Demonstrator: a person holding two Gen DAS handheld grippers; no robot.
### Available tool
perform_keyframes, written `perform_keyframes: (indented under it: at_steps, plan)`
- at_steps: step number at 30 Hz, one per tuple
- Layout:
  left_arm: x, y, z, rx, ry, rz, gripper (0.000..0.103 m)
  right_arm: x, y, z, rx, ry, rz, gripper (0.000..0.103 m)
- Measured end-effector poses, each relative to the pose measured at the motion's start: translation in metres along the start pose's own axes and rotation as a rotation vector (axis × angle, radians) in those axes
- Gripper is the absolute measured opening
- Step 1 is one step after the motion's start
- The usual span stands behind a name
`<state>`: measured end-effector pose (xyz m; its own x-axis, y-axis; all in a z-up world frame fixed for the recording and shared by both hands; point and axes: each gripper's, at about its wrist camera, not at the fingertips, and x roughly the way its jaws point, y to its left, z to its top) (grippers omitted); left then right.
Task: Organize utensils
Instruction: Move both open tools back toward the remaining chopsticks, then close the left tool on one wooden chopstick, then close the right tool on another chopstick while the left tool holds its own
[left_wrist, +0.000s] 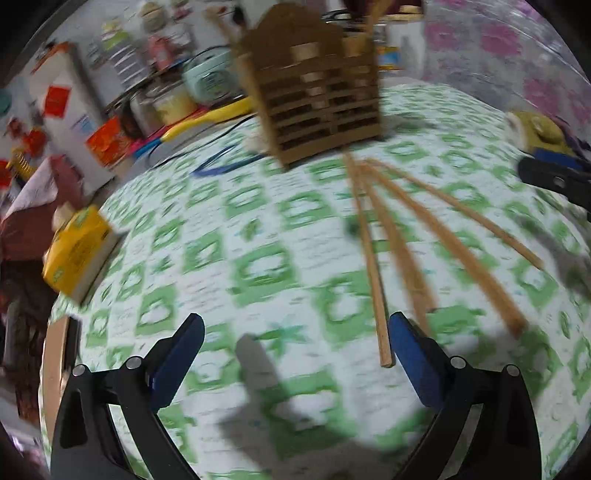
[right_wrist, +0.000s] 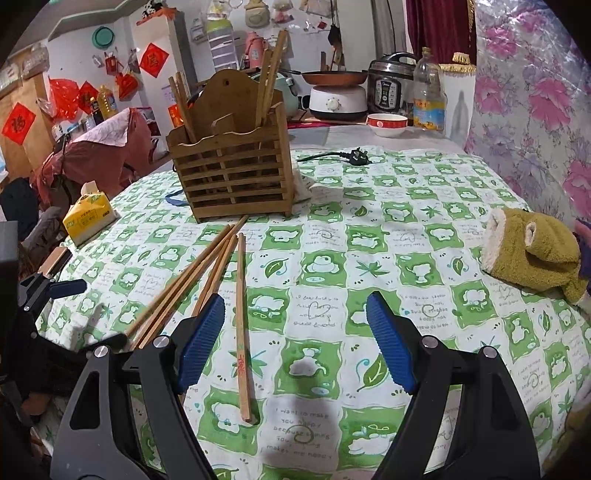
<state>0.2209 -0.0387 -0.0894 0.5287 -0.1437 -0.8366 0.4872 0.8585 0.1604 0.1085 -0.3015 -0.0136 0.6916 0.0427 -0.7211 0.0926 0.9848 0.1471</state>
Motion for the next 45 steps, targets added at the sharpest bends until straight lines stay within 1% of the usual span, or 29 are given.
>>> perform_keyframes:
  at_steps: [2, 4, 8, 13, 14, 15, 17, 18, 19, 20, 21, 22, 24, 25, 27, 28, 29, 30, 31, 33, 38, 39, 42, 45]
  plan:
    - [-0.001, 0.014, 0.000, -0.073, -0.002, -0.032, 0.098, 0.000, 0.000, 0.000, 0.003, 0.001, 0.005, 0.077]
    - [-0.006, 0.017, -0.003, -0.081, -0.013, -0.055, 0.098, 0.000, 0.001, 0.000, -0.004, 0.002, 0.009, 0.077]
    - [-0.014, 0.007, -0.009, -0.025, -0.026, -0.062, 0.098, 0.002, 0.007, -0.002, -0.033, 0.009, 0.000, 0.077]
    - [-0.010, -0.006, -0.012, 0.038, 0.004, -0.055, 0.098, 0.002, 0.006, -0.002, -0.028, 0.009, -0.005, 0.077]
    - [-0.009, -0.008, -0.011, 0.050, 0.008, -0.057, 0.097, 0.002, 0.006, -0.002, -0.023, 0.010, -0.007, 0.077]
    - [-0.008, -0.009, -0.012, 0.056, 0.011, -0.058, 0.094, 0.002, 0.005, -0.001, -0.019, 0.010, -0.007, 0.077]
    - [-0.007, -0.009, -0.011, 0.056, 0.010, -0.086, 0.083, 0.002, 0.003, -0.001, -0.014, 0.012, -0.003, 0.077]
    - [-0.007, -0.008, -0.010, 0.047, 0.008, -0.108, 0.071, 0.002, 0.003, -0.001, -0.013, 0.013, -0.002, 0.077]
    - [-0.006, -0.006, -0.010, 0.038, 0.009, -0.123, 0.056, 0.003, 0.003, -0.001, -0.012, 0.013, -0.002, 0.077]
    - [-0.005, -0.004, -0.008, 0.022, 0.012, -0.154, 0.048, 0.003, 0.003, -0.001, -0.013, 0.013, -0.003, 0.077]
    - [-0.004, -0.002, -0.007, 0.009, 0.015, -0.179, 0.034, 0.003, 0.003, 0.000, -0.011, 0.014, -0.003, 0.077]
    - [-0.003, -0.002, -0.007, 0.001, 0.016, -0.188, 0.018, 0.002, 0.002, 0.000, -0.007, 0.013, -0.004, 0.077]
    - [-0.004, -0.001, -0.008, -0.009, 0.014, -0.187, 0.006, 0.003, 0.000, 0.000, 0.003, 0.010, -0.007, 0.074]
    - [-0.005, 0.000, -0.009, -0.018, 0.012, -0.184, 0.006, 0.003, -0.002, 0.000, 0.011, 0.010, -0.007, 0.072]
    - [-0.005, 0.007, -0.010, -0.050, 0.010, -0.171, 0.006, 0.004, -0.005, 0.000, 0.029, 0.019, 0.014, 0.063]
    - [-0.005, 0.010, -0.010, -0.062, 0.011, -0.169, 0.006, 0.005, -0.007, -0.001, 0.034, 0.029, 0.029, 0.060]
    - [-0.005, 0.013, -0.010, -0.081, 0.013, -0.167, 0.006, 0.005, -0.007, -0.002, 0.035, 0.034, 0.034, 0.054]
    - [-0.005, 0.016, -0.011, -0.095, 0.015, -0.165, 0.006, 0.005, -0.008, -0.004, 0.030, 0.042, 0.037, 0.051]
    - [-0.006, 0.020, -0.012, -0.110, 0.017, -0.163, 0.006, 0.004, -0.009, -0.008, 0.020, 0.050, 0.038, 0.050]
    - [-0.005, 0.024, -0.013, -0.129, 0.023, -0.163, 0.006, 0.002, -0.010, -0.015, 0.001, 0.072, 0.045, 0.044]
    - [-0.005, 0.024, -0.013, -0.129, 0.026, -0.160, 0.006, -0.008, -0.021, -0.032, 0.025, 0.137, 0.156, 0.043]
    - [-0.005, 0.024, -0.013, -0.126, 0.025, -0.156, 0.006, -0.009, -0.020, -0.033, 0.020, 0.142, 0.161, 0.043]
    - [-0.005, 0.022, -0.013, -0.118, 0.024, -0.145, 0.006, -0.011, -0.006, -0.038, -0.051, 0.158, 0.175, 0.043]
    - [-0.006, 0.021, -0.013, -0.113, 0.022, -0.138, 0.006, -0.014, 0.015, -0.044, -0.156, 0.162, 0.142, 0.043]
